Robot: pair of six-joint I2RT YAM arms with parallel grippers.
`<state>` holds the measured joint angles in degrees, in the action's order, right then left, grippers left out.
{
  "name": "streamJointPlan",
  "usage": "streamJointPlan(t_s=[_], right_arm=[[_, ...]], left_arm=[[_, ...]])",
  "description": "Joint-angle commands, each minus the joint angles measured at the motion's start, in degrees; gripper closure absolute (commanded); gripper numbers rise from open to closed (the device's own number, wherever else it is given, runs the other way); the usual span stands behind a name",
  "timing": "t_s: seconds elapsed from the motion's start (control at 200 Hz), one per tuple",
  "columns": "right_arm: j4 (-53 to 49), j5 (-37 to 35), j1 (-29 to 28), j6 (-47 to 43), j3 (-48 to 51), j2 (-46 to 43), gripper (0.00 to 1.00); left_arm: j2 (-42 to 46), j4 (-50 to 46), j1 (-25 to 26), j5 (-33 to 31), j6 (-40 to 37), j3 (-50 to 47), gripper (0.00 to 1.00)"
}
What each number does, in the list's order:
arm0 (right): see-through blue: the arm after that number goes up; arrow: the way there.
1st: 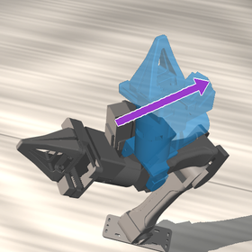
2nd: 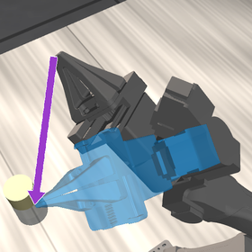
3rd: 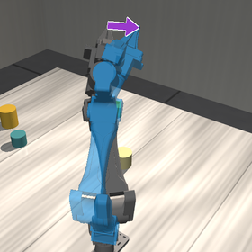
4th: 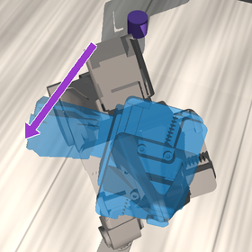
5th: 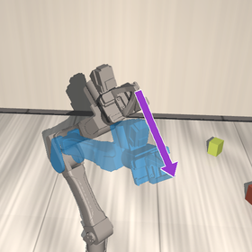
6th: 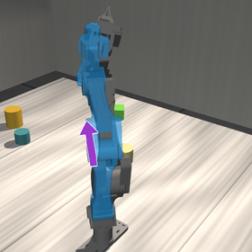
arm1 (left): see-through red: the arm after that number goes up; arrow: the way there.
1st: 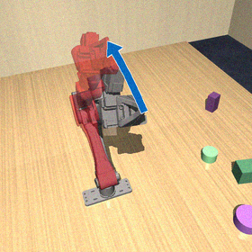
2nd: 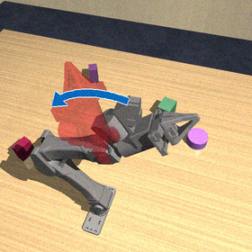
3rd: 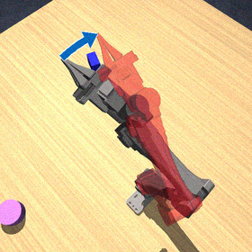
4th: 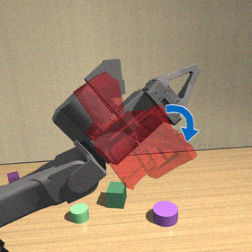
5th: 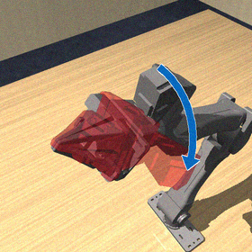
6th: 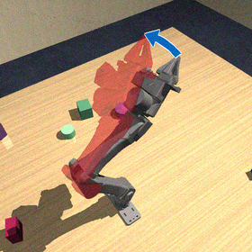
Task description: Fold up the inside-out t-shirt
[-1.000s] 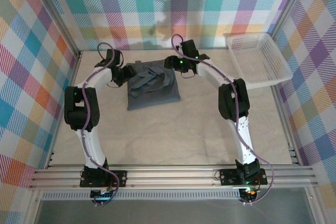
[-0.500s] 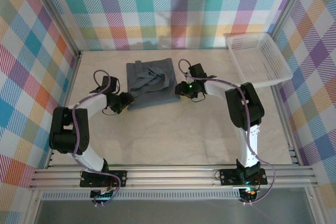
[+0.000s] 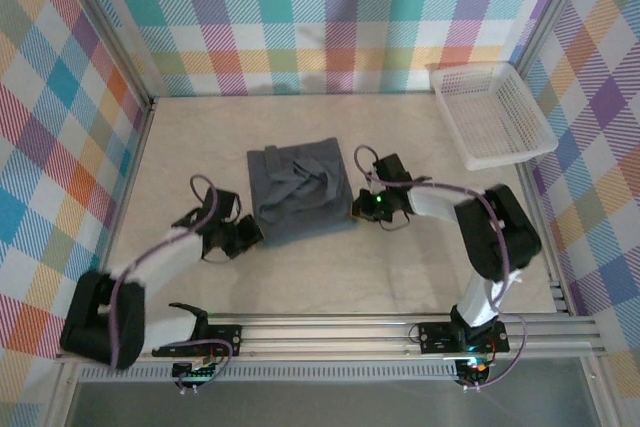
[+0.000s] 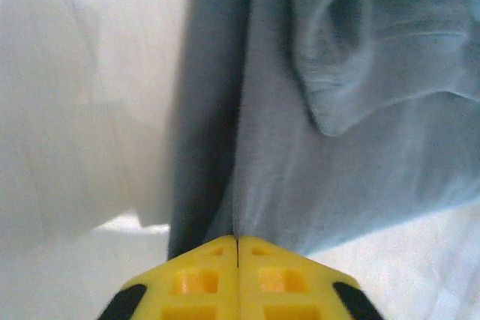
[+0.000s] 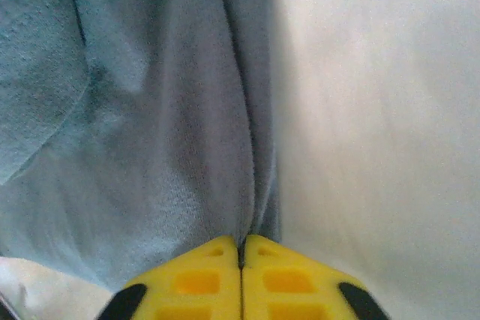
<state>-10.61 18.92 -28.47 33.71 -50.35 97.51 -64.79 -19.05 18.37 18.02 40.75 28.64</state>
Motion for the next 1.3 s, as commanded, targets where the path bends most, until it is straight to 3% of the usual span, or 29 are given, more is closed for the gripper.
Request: streamJointPlan(t_s=[0.0,0.05,0.1,0.24,0.505,0.56,0.615,0.665,0.72,1.005,1.23,1.295], right_arm=[[-7.07,1.12,-2.39,-0.43,3.85,-6.53,0.67],[-10.48,-0.21,-3.43,0.54,3.16,-10.15,0.62],[-11.85,-1.58,-4.17,2.15,2.68,-13.54,0.6],[-7.28,-4.35,-4.31,10.41,2.73,-17.47,0.55],[-3.35,-0.08,-6.92,10.15,-7.18,-3.01,0.57],[-2.29,0.27,-7.3,10.32,-8.6,-0.5,0.62],[-1.25,0.61,-7.36,10.77,-9.66,1.04,0.78],[-1.27,-0.25,-7.36,11.31,-10.35,1.42,0.92],[-1.31,-1.2,-7.35,11.64,-10.64,1.04,1.0],[-0.75,-1.53,-7.37,13.29,-9.0,-1.61,1.0],[-0.5,-1.55,-7.34,13.75,-9.28,-1.91,1.0],[-0.79,-2.0,-7.36,13.66,-9.71,-2.04,1.0]], left_arm=[[11.08,-10.05,5.22,-3.68,8.82,-4.59,0.59],[16.12,-14.51,6.09,-4.85,9.58,-3.91,0.45],[19.7,-17.95,6.05,-5.39,9.72,-2.6,0.4],[19.53,-16.76,6.01,-3.23,9.61,-1.15,0.39],[5.5,-6.59,6.05,-5.88,5.94,4.82,0.38],[1.85,-4.94,6.06,-5.79,5.18,6.57,0.38],[-1.01,-2.91,6.05,-5.95,4.49,7.61,0.39],[-3.84,-2.27,5.89,-7.03,3.62,8.62,0.42],[-6.69,-2.35,5.82,-8.13,2.54,9.71,0.46],[-12.36,-0.47,5.56,-9.76,1.86,10.47,0.57],[-14.7,0.22,5.52,-10.46,1.58,13.09,0.76],[-15.45,0.48,5.23,-10.02,1.5,13.74,0.91]])
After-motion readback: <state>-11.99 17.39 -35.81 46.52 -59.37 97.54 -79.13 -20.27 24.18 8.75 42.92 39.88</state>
